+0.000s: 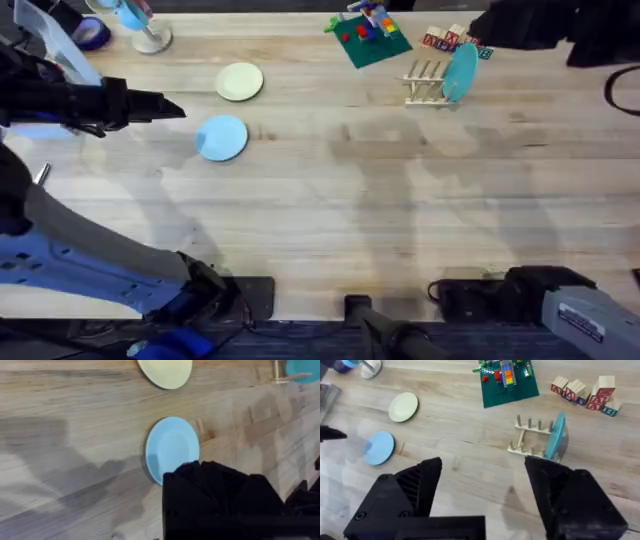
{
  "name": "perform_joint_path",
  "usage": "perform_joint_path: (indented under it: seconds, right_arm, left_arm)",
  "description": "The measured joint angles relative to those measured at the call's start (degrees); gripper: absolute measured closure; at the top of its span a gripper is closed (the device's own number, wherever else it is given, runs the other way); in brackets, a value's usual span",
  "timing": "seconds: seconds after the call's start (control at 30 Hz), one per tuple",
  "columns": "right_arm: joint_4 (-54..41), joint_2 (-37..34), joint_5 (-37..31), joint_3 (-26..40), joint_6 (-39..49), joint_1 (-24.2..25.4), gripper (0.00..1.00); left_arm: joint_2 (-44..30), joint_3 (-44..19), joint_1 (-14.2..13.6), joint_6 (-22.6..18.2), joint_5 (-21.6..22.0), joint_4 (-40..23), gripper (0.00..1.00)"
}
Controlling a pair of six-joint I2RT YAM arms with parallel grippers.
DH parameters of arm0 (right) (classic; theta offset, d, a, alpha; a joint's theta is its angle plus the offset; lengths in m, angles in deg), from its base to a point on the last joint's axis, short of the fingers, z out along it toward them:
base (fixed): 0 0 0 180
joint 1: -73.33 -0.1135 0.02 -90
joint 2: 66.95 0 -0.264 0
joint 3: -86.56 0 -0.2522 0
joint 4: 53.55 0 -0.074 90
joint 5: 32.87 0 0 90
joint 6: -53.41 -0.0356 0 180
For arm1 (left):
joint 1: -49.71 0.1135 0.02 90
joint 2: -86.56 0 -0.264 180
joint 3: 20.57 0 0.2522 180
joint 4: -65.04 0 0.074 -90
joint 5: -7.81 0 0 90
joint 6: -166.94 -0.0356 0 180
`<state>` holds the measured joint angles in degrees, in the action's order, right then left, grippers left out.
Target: Pick up the plates from the table one by one and place each into a slot on the dish rack.
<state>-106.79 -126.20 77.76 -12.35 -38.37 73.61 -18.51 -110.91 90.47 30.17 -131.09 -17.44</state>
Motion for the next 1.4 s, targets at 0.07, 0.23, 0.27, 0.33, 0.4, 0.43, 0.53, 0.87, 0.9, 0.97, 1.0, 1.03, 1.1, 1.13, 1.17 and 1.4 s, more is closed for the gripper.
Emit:
perform_joint_path:
  seconds: [0.07,0.23,0.27,0.33,0.4,0.43,0.53,0.87,0.9,0.97,1.0,1.03,1.1,1.13,1.17,1.4]
  right_arm:
    - [0.00,-0.01,0.00,0.00,0.00,0.00,0.005]
    - [0.00,0.00,0.00,0.00,0.00,0.00,0.006]
    - [0.00,-0.01,0.00,0.00,0.00,0.00,0.006]
    - [0.00,0.00,0.00,0.00,0.00,0.00,0.006]
    - [0.00,0.00,0.00,0.00,0.00,0.00,0.006]
    - [0.02,0.00,0.00,0.00,0.00,0.00,0.006]
    - [0.00,0.00,0.00,0.00,0.00,0.00,0.006]
    - [0.00,0.00,0.00,0.00,0.00,0.00,0.006]
    - [0.00,0.00,0.00,0.02,-0.01,0.00,0.005]
    - [0.02,-0.02,0.00,0.00,-0.02,0.00,0.005]
    - [0.00,-0.02,0.00,0.00,-0.05,0.00,0.006]
    - [0.01,-0.01,0.00,0.00,-0.15,0.00,0.006]
    - [0.00,-0.02,0.00,0.00,-0.17,0.00,0.006]
    - [0.00,-0.01,0.00,0.00,-0.17,0.00,0.006]
    - [0.00,0.00,0.00,0.00,-0.19,0.00,0.006]
    - [0.00,-0.02,0.00,0.00,-0.17,0.00,0.006]
  left_arm:
    - [-0.27,0.00,0.00,-0.75,-0.85,-0.59,0.963]
    - [-2.19,0.00,0.00,-1.46,-1.51,-0.74,0.963]
    - [-2.55,0.00,0.00,-1.51,-1.61,-0.72,0.963]
    - [-3.27,0.00,0.00,-1.55,-1.73,-0.74,0.963]
    - [-3.99,0.00,0.00,-1.71,-1.99,-0.76,0.963]
    - [-4.32,0.00,0.00,-1.72,-2.10,-0.80,0.963]
    - [-5.13,0.00,0.00,-1.79,-2.16,-1.37,0.963]
    - [-5.22,0.00,0.00,-1.90,-0.13,-3.05,0.963]
    - [-5.22,0.00,0.00,-1.92,0.12,-2.93,0.963]
    - [-5.22,0.00,0.00,-1.92,0.35,-2.73,0.963]
    - [-5.22,0.00,0.00,-1.92,0.38,-2.64,0.962]
    - [-5.22,0.00,0.00,-1.92,0.46,-2.63,0.962]
    - [-5.22,0.00,0.00,-1.92,0.50,-2.61,0.962]
    - [-5.22,0.00,0.00,-1.91,0.50,-2.54,0.962]
    - [-5.22,0.00,0.00,-1.90,0.50,-2.32,0.962]
    - [-5.22,0.00,0.00,-1.90,0.52,0.16,0.962]
